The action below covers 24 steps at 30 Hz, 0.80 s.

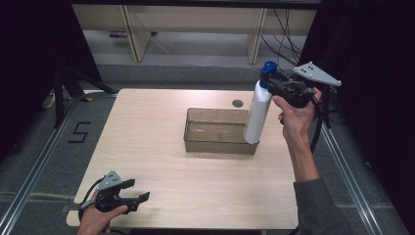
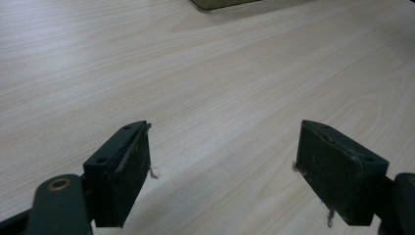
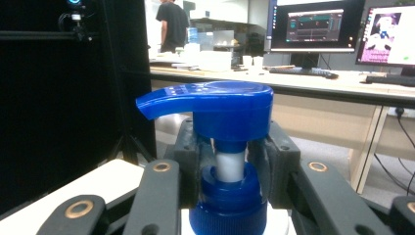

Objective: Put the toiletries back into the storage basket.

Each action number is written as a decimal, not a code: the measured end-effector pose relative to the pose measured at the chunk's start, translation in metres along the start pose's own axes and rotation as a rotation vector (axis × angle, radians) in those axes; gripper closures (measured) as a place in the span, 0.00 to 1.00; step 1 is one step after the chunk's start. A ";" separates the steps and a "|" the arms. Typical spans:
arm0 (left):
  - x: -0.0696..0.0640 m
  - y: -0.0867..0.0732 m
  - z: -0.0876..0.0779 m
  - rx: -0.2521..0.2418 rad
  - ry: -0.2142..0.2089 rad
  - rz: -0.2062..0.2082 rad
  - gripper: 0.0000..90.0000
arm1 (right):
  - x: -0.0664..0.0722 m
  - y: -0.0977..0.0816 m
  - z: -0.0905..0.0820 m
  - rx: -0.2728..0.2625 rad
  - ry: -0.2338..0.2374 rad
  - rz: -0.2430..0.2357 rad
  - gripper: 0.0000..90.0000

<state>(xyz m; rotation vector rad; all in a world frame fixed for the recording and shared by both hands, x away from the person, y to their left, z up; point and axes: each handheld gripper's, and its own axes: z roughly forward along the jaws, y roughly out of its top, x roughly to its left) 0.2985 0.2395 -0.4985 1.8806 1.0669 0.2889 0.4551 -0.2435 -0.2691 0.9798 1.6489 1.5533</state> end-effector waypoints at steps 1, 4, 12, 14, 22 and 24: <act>0.000 0.000 0.000 0.000 0.000 0.000 0.22 | -0.001 -0.001 0.001 0.002 -0.002 0.009 0.73; 0.001 0.001 -0.001 0.002 -0.002 -0.001 0.22 | -0.003 -0.004 0.007 0.003 0.001 0.015 0.73; -0.001 0.001 -0.002 -0.015 -0.007 -0.008 0.23 | -0.003 -0.009 0.019 0.005 -0.010 0.008 0.73; 0.000 0.002 -0.004 -0.014 0.003 -0.004 0.23 | -0.005 -0.013 0.022 0.005 -0.013 0.013 0.74; -0.001 0.002 -0.004 -0.013 -0.007 -0.002 0.23 | -0.008 -0.019 0.027 0.009 -0.019 0.023 0.74; -0.001 0.002 -0.004 -0.021 -0.007 -0.007 0.23 | -0.008 -0.020 0.028 0.010 -0.019 0.024 0.74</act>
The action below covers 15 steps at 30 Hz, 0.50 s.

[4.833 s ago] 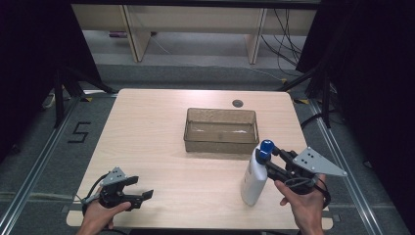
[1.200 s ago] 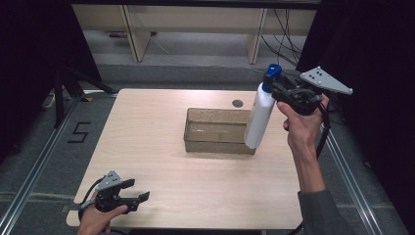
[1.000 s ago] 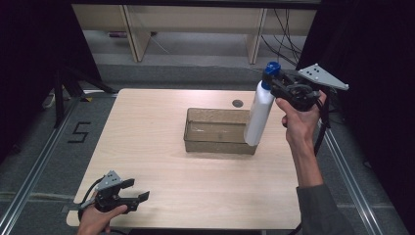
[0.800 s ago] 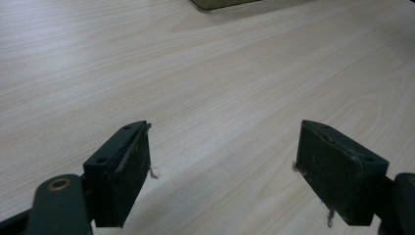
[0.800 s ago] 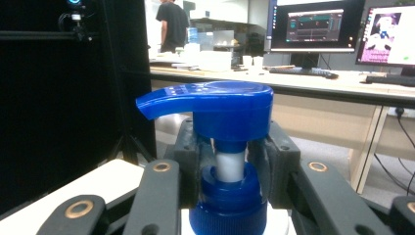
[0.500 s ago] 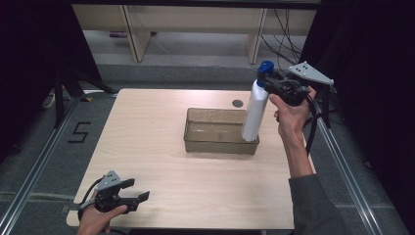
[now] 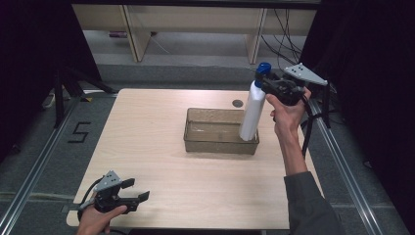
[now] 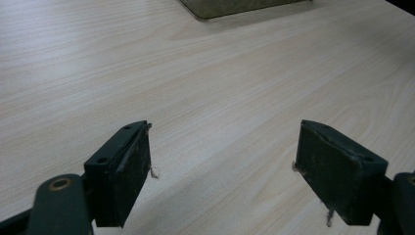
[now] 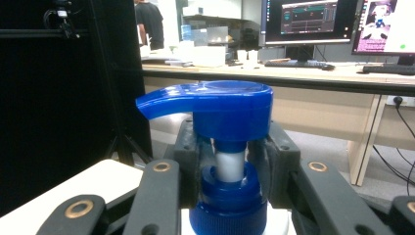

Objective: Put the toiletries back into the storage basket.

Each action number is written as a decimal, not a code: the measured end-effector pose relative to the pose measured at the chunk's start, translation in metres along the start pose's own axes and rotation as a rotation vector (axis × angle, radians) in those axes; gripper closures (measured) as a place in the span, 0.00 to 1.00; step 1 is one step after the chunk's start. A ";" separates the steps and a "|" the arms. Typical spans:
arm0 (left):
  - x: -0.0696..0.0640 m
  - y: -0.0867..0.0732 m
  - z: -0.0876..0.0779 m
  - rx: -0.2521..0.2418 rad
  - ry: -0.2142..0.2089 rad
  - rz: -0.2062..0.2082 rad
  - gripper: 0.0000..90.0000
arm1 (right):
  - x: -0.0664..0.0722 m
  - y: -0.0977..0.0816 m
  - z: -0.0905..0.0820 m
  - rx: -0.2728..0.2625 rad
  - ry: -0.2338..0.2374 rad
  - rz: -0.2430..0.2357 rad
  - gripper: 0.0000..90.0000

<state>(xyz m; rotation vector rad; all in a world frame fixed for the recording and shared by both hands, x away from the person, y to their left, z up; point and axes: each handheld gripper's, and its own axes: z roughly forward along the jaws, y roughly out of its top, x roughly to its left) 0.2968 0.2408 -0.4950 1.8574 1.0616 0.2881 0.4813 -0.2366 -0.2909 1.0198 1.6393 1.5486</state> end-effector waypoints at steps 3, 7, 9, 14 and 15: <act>0.000 0.000 0.000 -0.007 0.005 0.002 0.23 | -0.001 -0.002 0.001 0.001 -0.003 0.000 0.74; 0.000 0.001 -0.001 -0.003 0.000 0.002 0.23 | -0.001 -0.004 0.002 0.010 -0.004 -0.004 0.74; 0.000 0.000 -0.001 -0.013 0.006 -0.002 0.23 | -0.001 -0.005 0.003 0.013 -0.002 -0.004 0.74; 0.000 0.000 0.000 -0.001 -0.002 0.002 0.23 | -0.002 -0.008 0.006 0.011 0.004 0.005 0.74; 0.000 0.000 -0.001 -0.002 -0.004 0.001 0.23 | -0.002 -0.009 0.005 0.020 0.000 0.018 0.73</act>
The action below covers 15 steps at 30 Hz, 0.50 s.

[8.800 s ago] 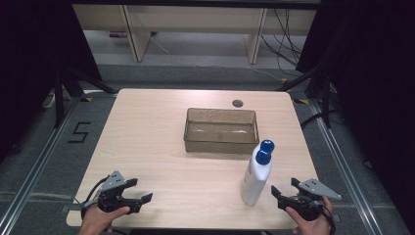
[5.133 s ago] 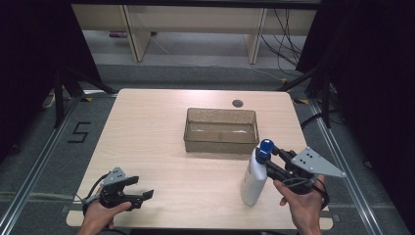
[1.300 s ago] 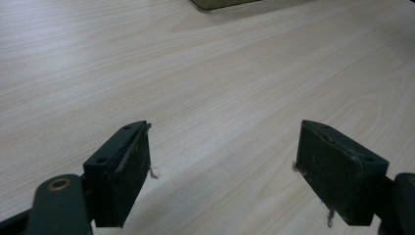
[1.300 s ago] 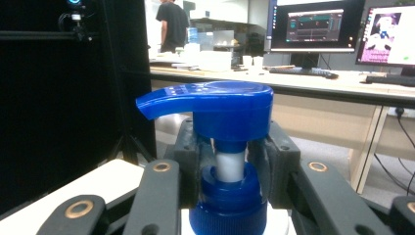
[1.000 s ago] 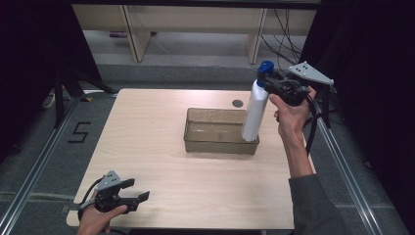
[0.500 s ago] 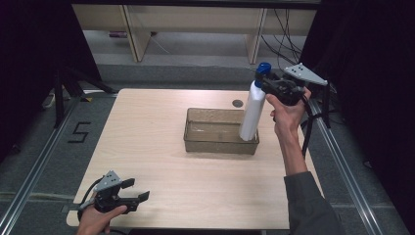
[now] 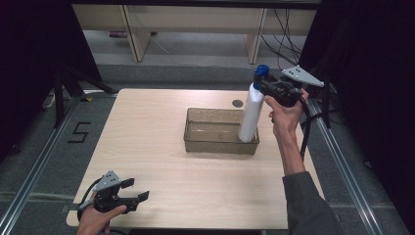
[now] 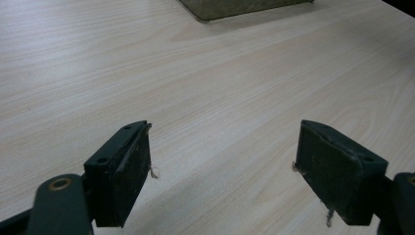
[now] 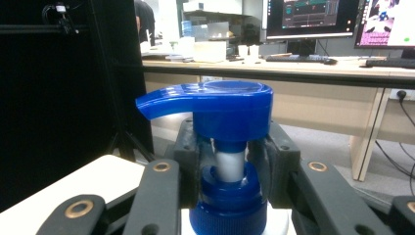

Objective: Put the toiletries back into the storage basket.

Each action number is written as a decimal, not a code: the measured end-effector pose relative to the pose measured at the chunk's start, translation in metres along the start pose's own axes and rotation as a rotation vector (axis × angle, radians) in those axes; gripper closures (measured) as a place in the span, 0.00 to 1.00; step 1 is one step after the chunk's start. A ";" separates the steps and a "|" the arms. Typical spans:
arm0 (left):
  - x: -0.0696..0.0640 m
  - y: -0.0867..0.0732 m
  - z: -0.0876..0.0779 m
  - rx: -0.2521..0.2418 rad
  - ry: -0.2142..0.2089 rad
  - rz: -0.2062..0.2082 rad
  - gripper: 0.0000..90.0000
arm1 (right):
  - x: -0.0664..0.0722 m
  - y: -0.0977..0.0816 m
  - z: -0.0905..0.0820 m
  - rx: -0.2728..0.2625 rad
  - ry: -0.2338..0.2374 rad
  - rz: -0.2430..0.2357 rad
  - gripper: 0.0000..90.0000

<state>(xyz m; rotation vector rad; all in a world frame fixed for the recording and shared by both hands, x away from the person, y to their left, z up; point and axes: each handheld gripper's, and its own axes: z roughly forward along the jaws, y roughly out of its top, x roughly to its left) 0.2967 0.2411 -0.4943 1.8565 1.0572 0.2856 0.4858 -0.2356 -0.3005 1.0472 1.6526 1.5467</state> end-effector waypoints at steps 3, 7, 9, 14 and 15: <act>0.000 0.000 0.000 0.001 0.003 0.001 0.23 | -0.003 -0.006 0.003 -0.007 0.004 0.003 0.73; 0.000 0.000 -0.001 -0.001 0.005 -0.001 0.23 | -0.004 -0.010 0.003 0.007 0.003 0.017 0.74; 0.000 0.000 0.000 -0.003 0.001 -0.001 0.23 | -0.005 -0.012 0.004 0.010 -0.004 0.018 0.74; -0.001 0.000 0.000 0.007 0.004 0.000 0.23 | -0.007 -0.018 0.006 0.017 0.000 0.021 0.73; 0.000 0.000 0.000 0.005 0.000 0.003 0.23 | -0.007 -0.020 0.006 0.020 0.000 0.026 0.74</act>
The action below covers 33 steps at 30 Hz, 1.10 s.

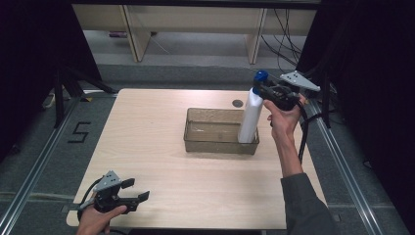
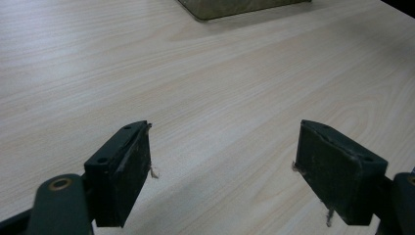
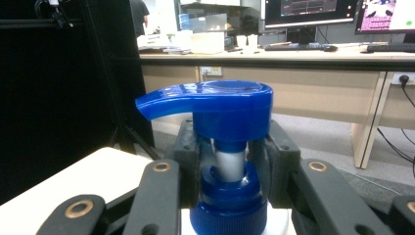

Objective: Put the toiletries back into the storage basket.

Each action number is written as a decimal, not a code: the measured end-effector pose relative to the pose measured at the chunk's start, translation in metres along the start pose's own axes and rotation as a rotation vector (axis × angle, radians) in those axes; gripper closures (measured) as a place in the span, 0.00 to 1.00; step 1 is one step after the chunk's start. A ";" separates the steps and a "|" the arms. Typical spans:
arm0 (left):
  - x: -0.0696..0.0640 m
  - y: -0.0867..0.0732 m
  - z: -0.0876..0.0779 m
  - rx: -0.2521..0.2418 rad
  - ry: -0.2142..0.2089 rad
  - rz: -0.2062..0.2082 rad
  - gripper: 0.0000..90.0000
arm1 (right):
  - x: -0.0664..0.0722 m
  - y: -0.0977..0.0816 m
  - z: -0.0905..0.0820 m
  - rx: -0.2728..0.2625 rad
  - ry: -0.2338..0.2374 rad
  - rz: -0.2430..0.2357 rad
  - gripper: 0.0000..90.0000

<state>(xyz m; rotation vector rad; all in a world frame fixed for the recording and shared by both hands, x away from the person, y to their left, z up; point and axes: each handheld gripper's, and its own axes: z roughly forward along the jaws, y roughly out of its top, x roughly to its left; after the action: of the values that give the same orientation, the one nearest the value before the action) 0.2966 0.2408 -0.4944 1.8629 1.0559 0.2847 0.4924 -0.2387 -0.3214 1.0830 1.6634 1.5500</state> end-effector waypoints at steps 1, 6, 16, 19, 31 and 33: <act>0.000 0.000 0.000 -0.002 0.002 -0.003 0.23 | 0.000 -0.001 0.000 0.004 -0.007 -0.005 0.74; 0.001 0.000 0.000 -0.003 -0.001 -0.002 0.23 | -0.002 -0.007 0.001 0.011 -0.001 -0.001 0.73; 0.000 0.000 -0.001 -0.007 0.002 -0.005 0.23 | -0.004 -0.025 0.004 0.043 -0.001 0.015 0.73; 0.000 0.000 -0.001 -0.007 0.003 -0.004 0.23 | -0.004 -0.028 0.004 0.044 -0.003 0.015 0.73; -0.001 0.000 -0.002 -0.009 0.003 0.002 0.23 | 0.004 -0.033 -0.002 0.030 0.017 -0.033 0.72; 0.000 0.000 -0.003 -0.001 0.003 0.011 0.23 | 0.005 -0.033 -0.002 0.037 0.026 -0.031 0.72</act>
<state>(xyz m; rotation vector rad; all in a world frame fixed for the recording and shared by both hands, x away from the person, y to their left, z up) 0.2948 0.2426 -0.4927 1.8686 1.0476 0.2950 0.4828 -0.2346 -0.3527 1.0549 1.7247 1.5255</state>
